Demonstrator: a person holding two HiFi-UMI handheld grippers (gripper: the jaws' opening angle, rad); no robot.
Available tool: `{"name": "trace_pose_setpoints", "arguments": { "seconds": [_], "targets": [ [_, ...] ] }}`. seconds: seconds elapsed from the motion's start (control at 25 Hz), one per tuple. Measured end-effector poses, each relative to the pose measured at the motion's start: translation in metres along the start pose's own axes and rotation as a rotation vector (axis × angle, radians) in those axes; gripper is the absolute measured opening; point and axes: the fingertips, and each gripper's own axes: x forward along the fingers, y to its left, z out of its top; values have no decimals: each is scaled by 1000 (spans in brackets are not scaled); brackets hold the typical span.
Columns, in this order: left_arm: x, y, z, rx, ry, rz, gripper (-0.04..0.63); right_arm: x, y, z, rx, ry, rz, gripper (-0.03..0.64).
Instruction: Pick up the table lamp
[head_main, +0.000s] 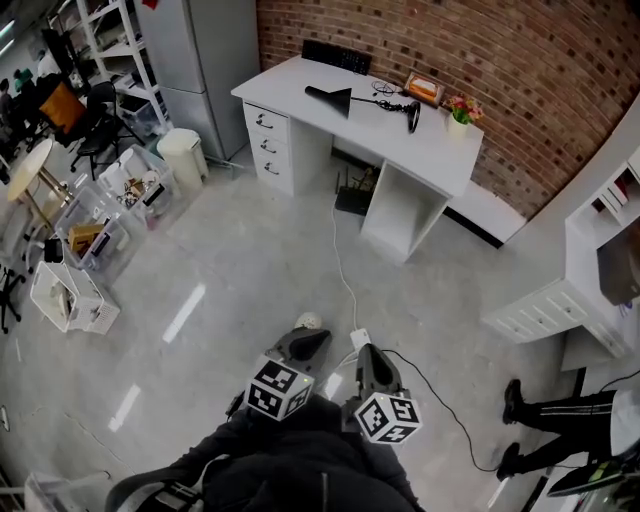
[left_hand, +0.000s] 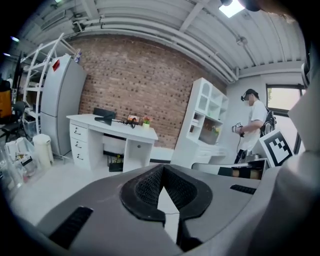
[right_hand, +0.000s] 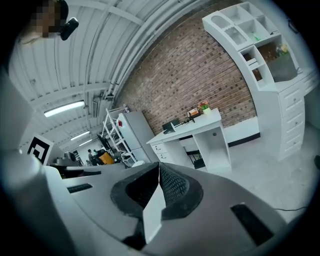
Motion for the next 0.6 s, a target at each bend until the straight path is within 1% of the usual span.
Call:
{"name": "trace_pose_setpoints", "arguments": {
  "seconds": [0.16,0.28,0.6],
  "targets": [
    [11,12,7,4,5,6,2,16,-12,4,16,10,-23,11],
    [22,24,16,5,6,8,2,31,-14,14,-5,0,-24,11],
    [72,60,61,25,-24,-16,2,90,-30,52,-40,-30,-34,11]
  ]
}}
